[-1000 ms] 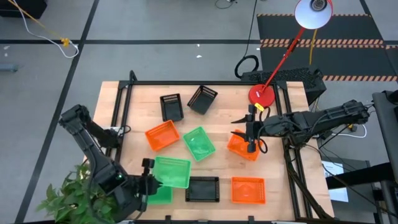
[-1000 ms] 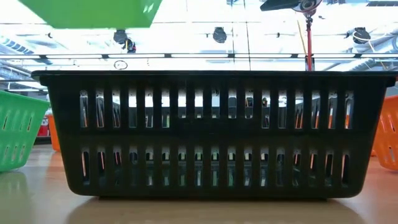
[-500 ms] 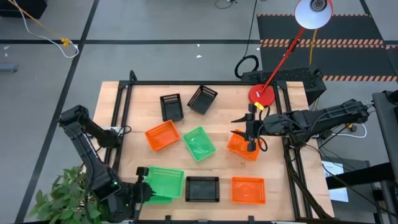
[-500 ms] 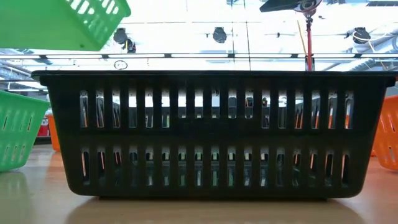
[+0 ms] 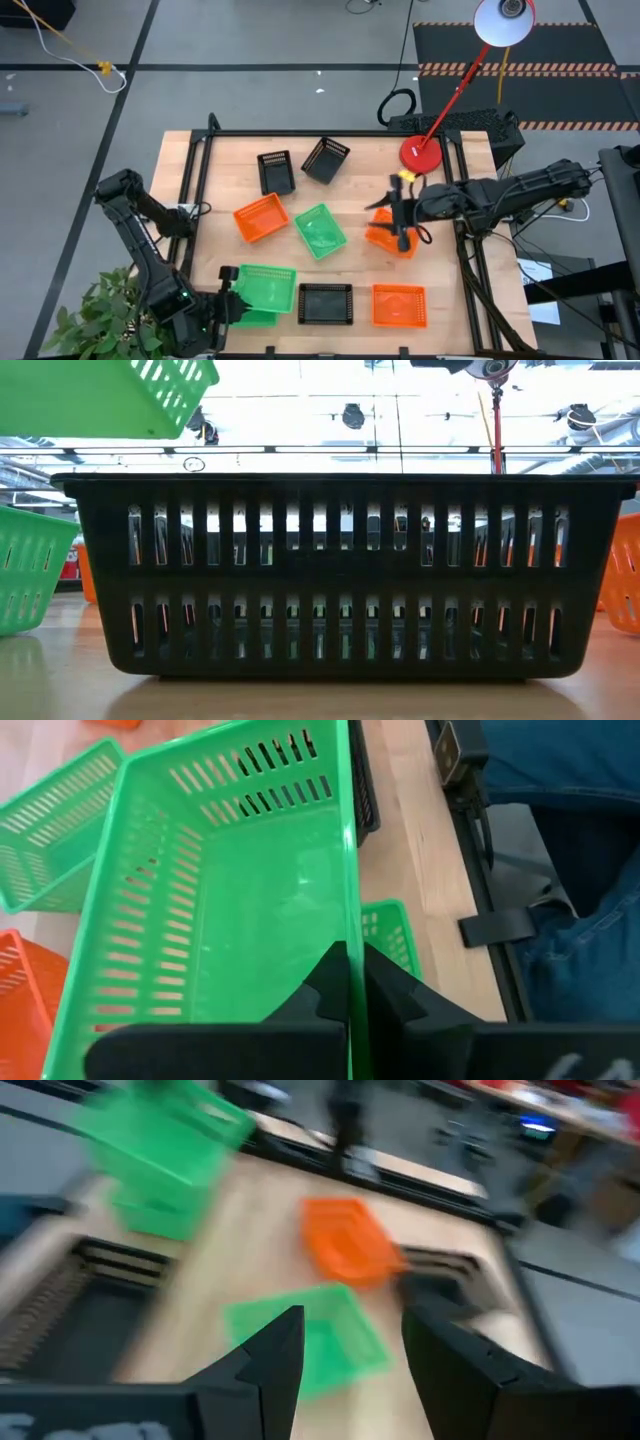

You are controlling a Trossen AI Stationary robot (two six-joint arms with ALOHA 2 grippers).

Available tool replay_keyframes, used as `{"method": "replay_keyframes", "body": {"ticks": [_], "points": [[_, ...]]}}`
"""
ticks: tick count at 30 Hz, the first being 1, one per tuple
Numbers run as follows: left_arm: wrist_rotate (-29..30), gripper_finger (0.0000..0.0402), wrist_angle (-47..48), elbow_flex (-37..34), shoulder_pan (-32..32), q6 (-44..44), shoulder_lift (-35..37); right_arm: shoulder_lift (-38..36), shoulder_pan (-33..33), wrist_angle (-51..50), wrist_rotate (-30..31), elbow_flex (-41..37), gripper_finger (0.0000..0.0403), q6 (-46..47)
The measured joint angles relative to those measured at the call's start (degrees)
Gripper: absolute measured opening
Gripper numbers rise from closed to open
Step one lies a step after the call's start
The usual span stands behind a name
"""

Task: Stack baskets by color
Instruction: Stack the top green bin on top of the bottom green bin

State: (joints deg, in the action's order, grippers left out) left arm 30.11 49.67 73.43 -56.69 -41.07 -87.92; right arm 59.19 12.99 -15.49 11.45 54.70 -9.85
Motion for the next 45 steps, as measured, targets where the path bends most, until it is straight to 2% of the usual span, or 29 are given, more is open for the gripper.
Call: {"method": "replay_keyframes", "body": {"ticks": [6, 11, 15, 21, 26, 34, 42, 45], "points": [[0.1, 0.0007, 0.0, 0.0, 0.0, -1.4, 0.0, 9.2, 0.4, 11.7, -9.7, 0.0, 0.0164, -0.5], [2.4, 0.0015, 0.3, 0.0, 0.0, -1.5, 0.0, 18.2, 1.5, 25.0, -17.5, 0.1, 0.0164, -3.4], [3.0, 0.0009, 0.5, 0.0, 0.0, -1.3, 0.0, 24.8, 2.5, 31.7, -19.2, 2.6, 0.0164, -4.8], [2.8, 0.0016, -0.3, -2.8, -0.3, -4.5, 0.0, 32.0, 2.6, 33.2, -19.1, 6.2, 0.0164, -6.0], [1.9, 0.0007, -0.5, -5.4, -1.9, -5.6, -0.1, 33.9, 2.2, 33.0, -19.1, 6.5, 0.0164, -7.3], [1.5, 0.0012, -0.7, -5.5, -3.7, -5.6, -0.1, 33.9, 1.4, 32.6, -19.0, 6.5, 0.0164, -7.6], [-4.4, 0.0019, -0.7, -5.5, -4.1, -5.5, -0.1, 33.8, 1.2, 30.5, -19.0, 6.5, 0.0164, -8.8], [-5.7, 0.0010, -0.7, -5.5, -4.1, -5.6, -0.1, 33.8, 1.2, 29.9, -19.0, 6.5, 0.0164, -8.9]]}}
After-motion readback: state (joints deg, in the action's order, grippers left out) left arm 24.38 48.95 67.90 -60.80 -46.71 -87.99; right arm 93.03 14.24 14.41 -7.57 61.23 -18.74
